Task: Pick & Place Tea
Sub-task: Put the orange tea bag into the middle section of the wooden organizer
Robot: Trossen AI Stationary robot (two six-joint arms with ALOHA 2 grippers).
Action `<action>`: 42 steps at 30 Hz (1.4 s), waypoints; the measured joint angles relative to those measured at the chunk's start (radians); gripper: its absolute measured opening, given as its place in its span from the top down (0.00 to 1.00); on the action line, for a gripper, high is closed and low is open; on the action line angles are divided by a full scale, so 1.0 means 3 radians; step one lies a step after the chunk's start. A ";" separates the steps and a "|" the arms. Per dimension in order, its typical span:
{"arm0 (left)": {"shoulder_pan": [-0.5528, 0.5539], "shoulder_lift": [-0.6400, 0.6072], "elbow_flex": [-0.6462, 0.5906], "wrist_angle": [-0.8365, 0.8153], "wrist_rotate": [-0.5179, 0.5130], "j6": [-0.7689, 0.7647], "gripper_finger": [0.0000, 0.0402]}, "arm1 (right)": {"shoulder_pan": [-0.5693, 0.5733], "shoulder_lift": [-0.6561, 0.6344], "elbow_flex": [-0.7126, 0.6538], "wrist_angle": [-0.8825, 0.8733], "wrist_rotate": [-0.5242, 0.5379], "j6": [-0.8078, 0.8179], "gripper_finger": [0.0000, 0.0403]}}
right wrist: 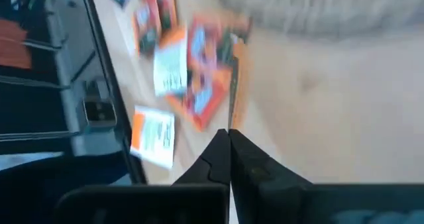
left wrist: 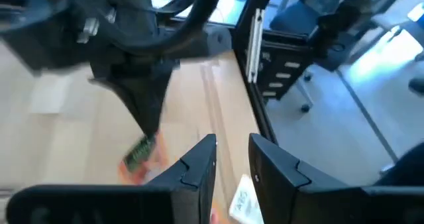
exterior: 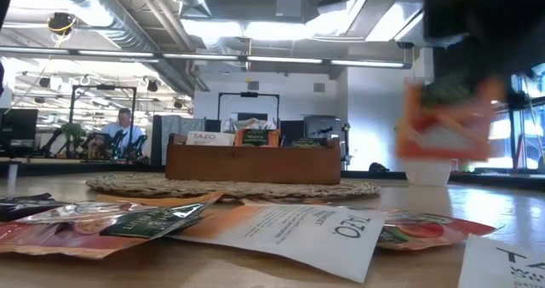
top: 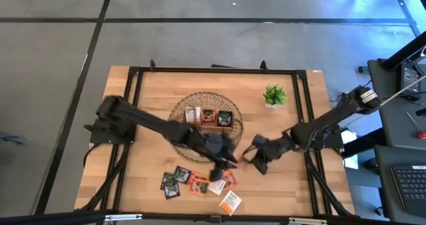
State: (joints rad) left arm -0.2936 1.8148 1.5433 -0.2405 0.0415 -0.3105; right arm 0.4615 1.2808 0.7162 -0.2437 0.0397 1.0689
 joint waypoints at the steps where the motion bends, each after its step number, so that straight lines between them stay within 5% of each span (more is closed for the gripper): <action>1: 0.0007 -0.0130 0.0000 -0.0190 0.0026 0.0022 0.79 | -0.0074 -0.0036 0.0175 -0.0248 0.0053 -0.0168 1.00; 7: -0.0023 -0.0722 -0.0001 -0.0765 0.0132 0.0038 0.79 | -0.0621 -0.0082 0.1238 -0.1434 0.0377 -0.1221 1.00; 12: -0.0019 -0.1123 0.0000 -0.1085 0.0104 0.0233 0.79 | -0.1191 0.0066 0.1712 -0.1607 0.0415 -0.1840 1.00; 20: -0.0020 -0.1509 0.0001 -0.1328 0.0103 0.0247 0.79 | -0.1842 0.0741 0.2029 -0.1604 -0.0280 -0.2536 1.00; 32: -0.0016 -0.1583 0.0001 -0.1589 0.0100 0.0385 0.79 | -0.2142 0.1938 0.3107 -0.2102 -0.0579 -0.3333 1.00; 42: -0.0016 -0.1583 0.0001 -0.1675 0.0090 0.0385 0.79 | -0.2158 0.2459 0.3587 -0.2353 -0.0551 -0.3506 1.00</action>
State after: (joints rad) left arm -0.2985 1.3399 1.5436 -0.7431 0.0685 -0.1951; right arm -0.1860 2.0184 1.7924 -0.9495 -0.1257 0.0170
